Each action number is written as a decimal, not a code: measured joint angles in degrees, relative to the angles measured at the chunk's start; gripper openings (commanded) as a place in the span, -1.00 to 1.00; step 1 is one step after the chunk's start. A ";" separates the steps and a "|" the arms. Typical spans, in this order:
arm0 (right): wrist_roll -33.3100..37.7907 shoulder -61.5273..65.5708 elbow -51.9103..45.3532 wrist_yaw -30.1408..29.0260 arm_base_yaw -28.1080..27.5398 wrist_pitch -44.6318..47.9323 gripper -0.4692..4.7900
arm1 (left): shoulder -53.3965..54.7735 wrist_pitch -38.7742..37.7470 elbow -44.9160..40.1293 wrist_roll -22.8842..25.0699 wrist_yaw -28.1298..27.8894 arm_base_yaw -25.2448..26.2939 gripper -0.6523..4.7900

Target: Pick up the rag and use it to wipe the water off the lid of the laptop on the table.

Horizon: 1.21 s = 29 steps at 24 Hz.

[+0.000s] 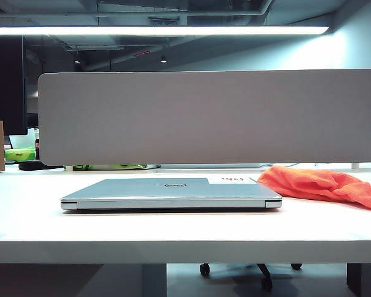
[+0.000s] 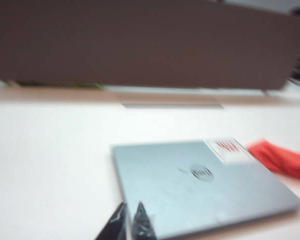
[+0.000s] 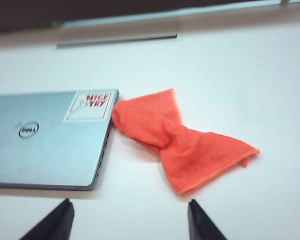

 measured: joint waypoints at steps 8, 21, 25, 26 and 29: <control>-10.14 36.85 30.53 -0.96 0.04 -7.93 1.00 | 16.31 0.17 6.47 -0.04 9.97 0.00 -0.68; -14.88 75.71 46.14 -2.27 0.90 -8.79 1.00 | 20.76 -0.81 13.18 0.13 12.90 0.02 -0.68; -14.91 80.46 46.07 -2.40 1.27 -9.25 1.00 | 20.76 -2.27 13.18 0.07 15.34 0.02 -0.68; -14.91 81.37 46.05 -2.38 1.33 -9.25 1.00 | 20.76 -2.62 13.18 0.07 15.56 0.02 -0.68; -14.95 82.68 46.05 -2.34 1.36 -9.22 0.76 | 20.74 -3.30 13.18 0.04 15.72 0.02 -0.68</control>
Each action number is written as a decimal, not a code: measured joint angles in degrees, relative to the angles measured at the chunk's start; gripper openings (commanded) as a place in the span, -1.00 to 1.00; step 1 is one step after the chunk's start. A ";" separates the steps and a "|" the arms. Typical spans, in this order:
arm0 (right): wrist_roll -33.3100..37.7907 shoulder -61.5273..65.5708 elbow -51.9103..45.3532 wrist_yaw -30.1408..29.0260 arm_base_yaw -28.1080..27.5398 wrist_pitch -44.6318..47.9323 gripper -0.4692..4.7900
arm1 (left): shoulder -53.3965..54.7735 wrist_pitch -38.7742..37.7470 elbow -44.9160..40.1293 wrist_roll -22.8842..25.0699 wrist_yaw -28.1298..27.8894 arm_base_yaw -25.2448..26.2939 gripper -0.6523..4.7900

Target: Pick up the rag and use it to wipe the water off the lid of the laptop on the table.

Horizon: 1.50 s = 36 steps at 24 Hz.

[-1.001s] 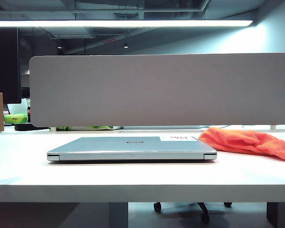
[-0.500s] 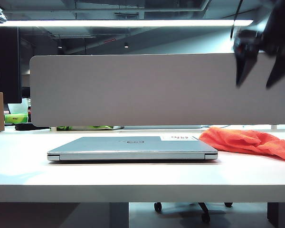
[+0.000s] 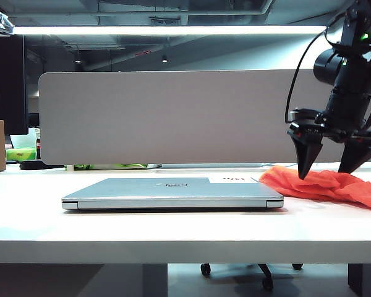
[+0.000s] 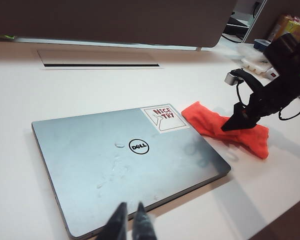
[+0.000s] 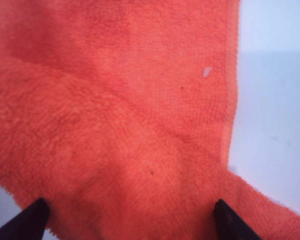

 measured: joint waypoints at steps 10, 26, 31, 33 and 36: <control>-0.17 0.42 1.20 0.35 1.62 0.77 -0.85 | 0.00 -1.05 0.00 -0.02 1.49 -0.02 -0.68; 2.58 0.68 23.80 0.63 17.07 9.27 -0.85 | 0.00 -0.48 0.00 -0.02 1.53 -0.02 -0.68; 4.28 6.51 25.88 1.25 21.94 12.74 -0.85 | -0.07 0.94 0.02 -0.02 1.51 -0.02 -0.68; 4.66 9.53 25.83 1.33 23.52 12.41 -0.85 | -0.04 0.87 0.00 -0.02 1.51 -0.02 -0.68; 5.53 15.08 25.81 1.46 26.88 11.54 -0.85 | -0.04 0.59 0.00 -0.02 1.51 -0.02 -0.68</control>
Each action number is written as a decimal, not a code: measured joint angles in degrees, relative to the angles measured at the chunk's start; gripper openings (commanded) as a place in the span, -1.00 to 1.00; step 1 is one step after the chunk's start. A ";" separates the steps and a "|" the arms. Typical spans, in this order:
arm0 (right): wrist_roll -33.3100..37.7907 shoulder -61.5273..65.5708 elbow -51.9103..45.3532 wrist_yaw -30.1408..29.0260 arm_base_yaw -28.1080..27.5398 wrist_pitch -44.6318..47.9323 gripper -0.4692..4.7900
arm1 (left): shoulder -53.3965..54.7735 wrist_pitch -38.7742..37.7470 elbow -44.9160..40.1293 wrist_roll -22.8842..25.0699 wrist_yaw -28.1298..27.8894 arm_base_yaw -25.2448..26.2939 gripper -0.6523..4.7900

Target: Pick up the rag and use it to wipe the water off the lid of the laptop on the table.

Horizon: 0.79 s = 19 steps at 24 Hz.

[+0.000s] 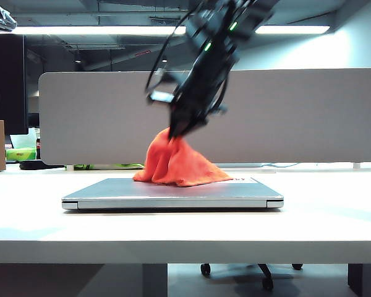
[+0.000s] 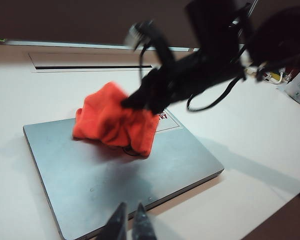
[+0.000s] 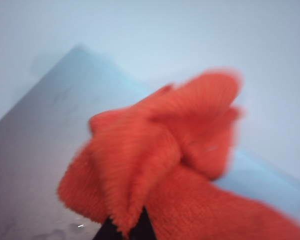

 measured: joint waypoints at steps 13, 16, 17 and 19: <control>0.04 2.29 0.07 -2.19 12.48 -1.66 -0.85 | 0.00 -0.11 0.00 0.00 -0.02 0.00 -0.68; 0.04 1.51 0.35 -2.73 14.49 -1.51 -0.85 | 0.00 -0.09 0.00 0.00 -0.04 0.00 -0.68; 0.04 1.62 0.33 -2.75 14.51 -1.86 -0.85 | 0.00 -0.11 0.00 0.00 -0.04 0.00 -0.68; -0.46 1.64 0.26 -1.70 13.66 -2.93 -0.85 | 0.00 -0.15 0.00 0.00 -0.04 0.00 -0.68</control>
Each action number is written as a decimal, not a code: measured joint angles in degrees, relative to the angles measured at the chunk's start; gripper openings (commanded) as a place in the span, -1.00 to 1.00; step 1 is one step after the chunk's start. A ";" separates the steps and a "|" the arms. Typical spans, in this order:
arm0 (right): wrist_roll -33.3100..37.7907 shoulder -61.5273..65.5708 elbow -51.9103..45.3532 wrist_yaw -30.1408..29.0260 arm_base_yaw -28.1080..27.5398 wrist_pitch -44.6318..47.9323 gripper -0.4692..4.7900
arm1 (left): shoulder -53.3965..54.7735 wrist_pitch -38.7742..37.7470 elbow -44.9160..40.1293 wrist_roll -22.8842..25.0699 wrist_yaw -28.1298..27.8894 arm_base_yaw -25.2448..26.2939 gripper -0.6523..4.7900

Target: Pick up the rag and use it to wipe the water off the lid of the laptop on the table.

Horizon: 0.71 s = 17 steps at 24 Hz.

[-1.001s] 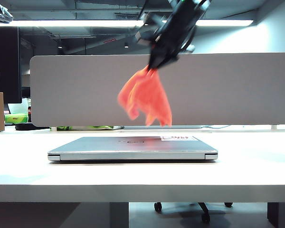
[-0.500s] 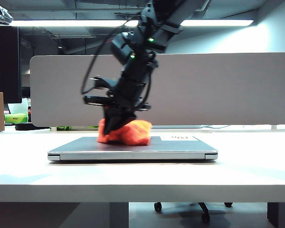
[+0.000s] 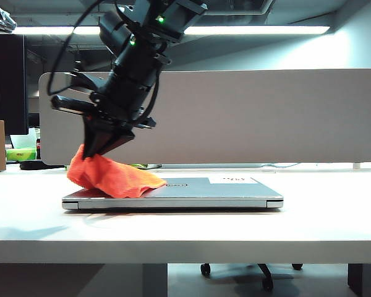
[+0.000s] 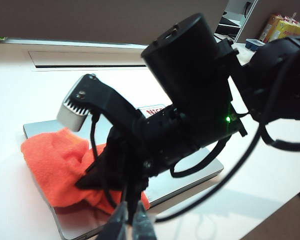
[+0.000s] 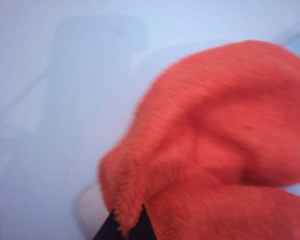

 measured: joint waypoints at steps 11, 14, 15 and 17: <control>-3.17 -1.57 -0.07 20.50 -15.56 -21.97 -0.85 | 0.00 -0.11 0.00 0.00 0.00 0.00 -0.68; -3.78 -5.05 -0.11 23.17 -19.98 -28.09 -0.85 | 0.00 -0.11 0.00 0.00 0.00 0.00 -0.68; -3.61 -6.27 -0.09 23.23 -20.96 -28.74 -0.85 | 0.00 -0.11 0.00 0.00 -0.02 0.00 -0.68; -3.41 -8.74 -0.09 23.58 -22.91 -29.46 -0.85 | 0.00 -0.11 0.00 0.00 -0.02 0.00 -0.68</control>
